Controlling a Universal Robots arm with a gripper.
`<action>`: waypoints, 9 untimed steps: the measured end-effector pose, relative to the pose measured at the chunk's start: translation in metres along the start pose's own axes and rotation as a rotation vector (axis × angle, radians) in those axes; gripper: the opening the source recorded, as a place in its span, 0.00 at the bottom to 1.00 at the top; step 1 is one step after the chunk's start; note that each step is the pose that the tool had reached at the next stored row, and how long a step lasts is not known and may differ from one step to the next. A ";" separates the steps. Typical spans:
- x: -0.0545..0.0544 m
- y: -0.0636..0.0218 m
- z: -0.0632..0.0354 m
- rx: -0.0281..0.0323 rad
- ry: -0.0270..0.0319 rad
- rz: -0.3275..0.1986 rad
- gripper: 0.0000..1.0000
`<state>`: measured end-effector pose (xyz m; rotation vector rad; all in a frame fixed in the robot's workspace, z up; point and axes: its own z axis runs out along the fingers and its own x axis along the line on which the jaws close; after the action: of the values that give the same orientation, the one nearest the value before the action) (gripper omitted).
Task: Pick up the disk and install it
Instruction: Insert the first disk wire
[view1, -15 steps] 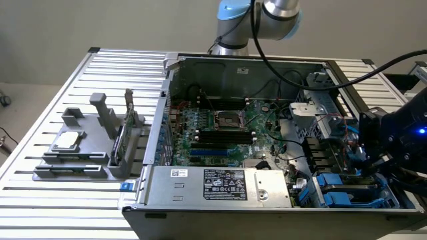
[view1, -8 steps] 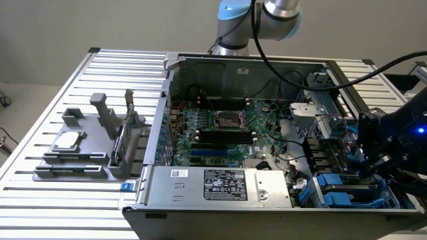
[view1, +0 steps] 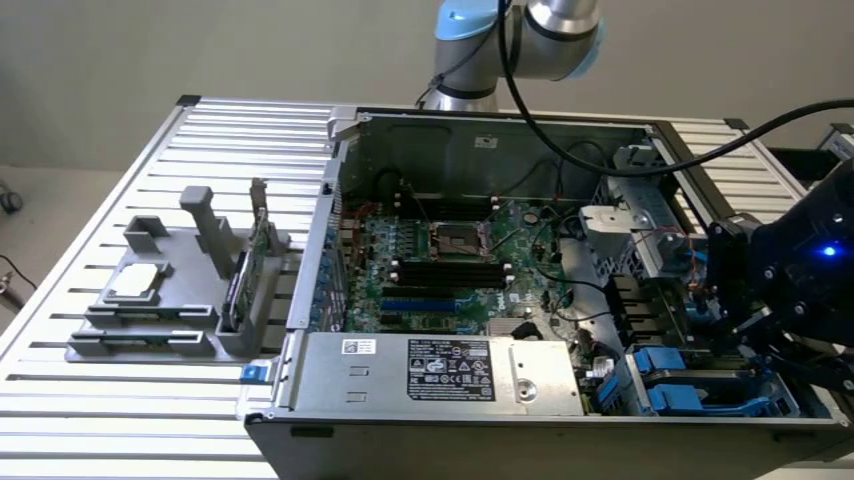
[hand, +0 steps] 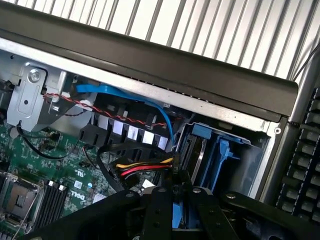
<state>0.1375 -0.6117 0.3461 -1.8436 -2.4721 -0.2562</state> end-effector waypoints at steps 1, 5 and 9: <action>0.000 0.0000 -0.0001 0.0008 -0.0005 0.010 0.18; 0.000 0.0001 -0.0001 0.0024 -0.0028 0.055 0.18; 0.000 0.0002 -0.0002 -0.0005 -0.0066 0.104 0.18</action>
<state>0.1377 -0.6117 0.3463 -1.9691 -2.3705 -0.2463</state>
